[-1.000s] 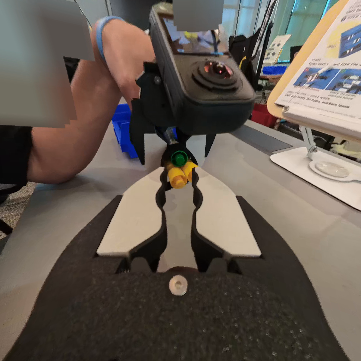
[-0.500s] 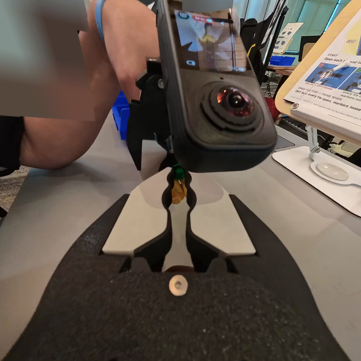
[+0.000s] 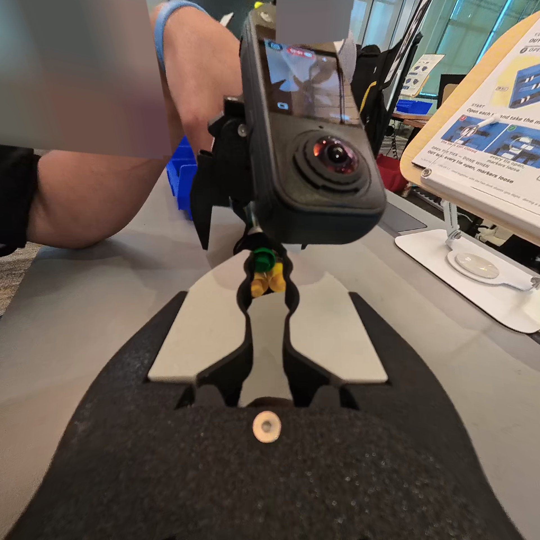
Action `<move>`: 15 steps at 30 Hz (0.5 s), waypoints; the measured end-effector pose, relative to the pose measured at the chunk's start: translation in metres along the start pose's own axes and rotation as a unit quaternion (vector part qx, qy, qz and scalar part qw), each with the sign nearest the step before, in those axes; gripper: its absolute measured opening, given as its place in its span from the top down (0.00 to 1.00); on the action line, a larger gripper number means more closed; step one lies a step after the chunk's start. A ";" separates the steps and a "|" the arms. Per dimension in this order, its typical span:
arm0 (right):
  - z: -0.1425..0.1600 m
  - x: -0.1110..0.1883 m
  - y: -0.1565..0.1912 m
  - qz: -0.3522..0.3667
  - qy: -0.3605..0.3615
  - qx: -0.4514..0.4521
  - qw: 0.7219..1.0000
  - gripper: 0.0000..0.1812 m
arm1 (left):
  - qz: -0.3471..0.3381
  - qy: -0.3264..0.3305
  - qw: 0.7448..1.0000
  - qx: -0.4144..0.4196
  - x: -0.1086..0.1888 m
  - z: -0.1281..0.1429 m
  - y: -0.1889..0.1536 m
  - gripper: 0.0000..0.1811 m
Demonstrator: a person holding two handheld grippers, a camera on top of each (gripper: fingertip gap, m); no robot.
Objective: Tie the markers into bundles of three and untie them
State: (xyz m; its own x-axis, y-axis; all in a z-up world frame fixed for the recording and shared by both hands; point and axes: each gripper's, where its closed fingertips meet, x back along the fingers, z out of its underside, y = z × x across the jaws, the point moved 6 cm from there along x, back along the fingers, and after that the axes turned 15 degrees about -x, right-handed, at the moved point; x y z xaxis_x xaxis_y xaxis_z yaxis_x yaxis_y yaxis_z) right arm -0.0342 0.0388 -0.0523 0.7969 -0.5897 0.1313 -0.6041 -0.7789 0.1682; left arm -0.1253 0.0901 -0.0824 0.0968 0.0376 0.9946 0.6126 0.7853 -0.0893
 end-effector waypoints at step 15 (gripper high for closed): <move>0.004 -0.001 0.001 -0.001 0.030 0.024 0.999 0.90 | 0.004 -0.002 1.000 -0.003 -0.001 -0.001 -0.001 0.77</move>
State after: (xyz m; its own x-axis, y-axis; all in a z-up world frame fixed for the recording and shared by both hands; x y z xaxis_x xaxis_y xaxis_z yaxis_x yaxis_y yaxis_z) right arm -0.0356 0.0377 -0.0557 0.7954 -0.5753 0.1905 -0.6007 -0.7901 0.1222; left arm -0.1250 0.0885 -0.0831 0.0988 0.0471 0.9940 0.6164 0.7813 -0.0983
